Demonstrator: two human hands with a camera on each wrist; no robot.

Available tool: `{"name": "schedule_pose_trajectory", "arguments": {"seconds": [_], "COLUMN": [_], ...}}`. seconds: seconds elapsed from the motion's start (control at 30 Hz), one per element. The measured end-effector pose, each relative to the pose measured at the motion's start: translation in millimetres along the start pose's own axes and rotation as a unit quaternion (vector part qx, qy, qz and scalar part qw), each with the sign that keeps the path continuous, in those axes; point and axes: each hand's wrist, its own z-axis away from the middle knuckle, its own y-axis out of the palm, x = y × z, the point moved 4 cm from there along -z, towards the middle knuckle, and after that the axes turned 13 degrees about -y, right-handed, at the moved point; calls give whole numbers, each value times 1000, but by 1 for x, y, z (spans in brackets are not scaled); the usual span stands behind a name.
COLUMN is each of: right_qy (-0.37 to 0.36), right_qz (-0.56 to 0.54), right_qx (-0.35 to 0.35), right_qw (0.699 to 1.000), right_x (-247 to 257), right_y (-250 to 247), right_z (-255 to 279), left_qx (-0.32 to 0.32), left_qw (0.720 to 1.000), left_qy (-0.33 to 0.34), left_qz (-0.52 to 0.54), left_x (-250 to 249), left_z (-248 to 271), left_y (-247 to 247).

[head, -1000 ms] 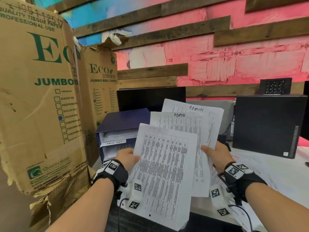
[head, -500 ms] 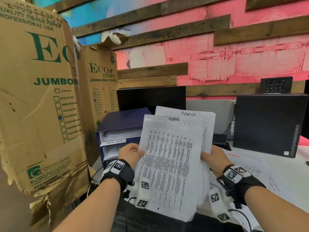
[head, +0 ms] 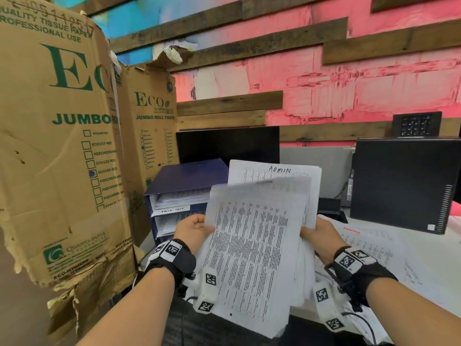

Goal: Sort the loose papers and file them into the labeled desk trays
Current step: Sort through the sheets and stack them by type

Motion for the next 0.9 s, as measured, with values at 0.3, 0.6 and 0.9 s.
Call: {"name": "schedule_pose_trajectory", "arguments": {"seconds": [0.3,0.6,0.9], "right_qy": [93,-77,-43], "right_qz": [-121,106,133], "right_qx": [30,-9,-29], "right_qw": [988,991,990], "right_x": [1,34,19], "right_y": [22,26,-16], "right_z": [5,6,9], "left_qx": [-30,-40,4], "left_qw": [999,998,995], "left_qy": [-37,46,22], "left_qz": [2,-28,-98], "left_x": [7,-18,-12], "left_z": [-9,9,9], "left_y": [8,33,120]}}
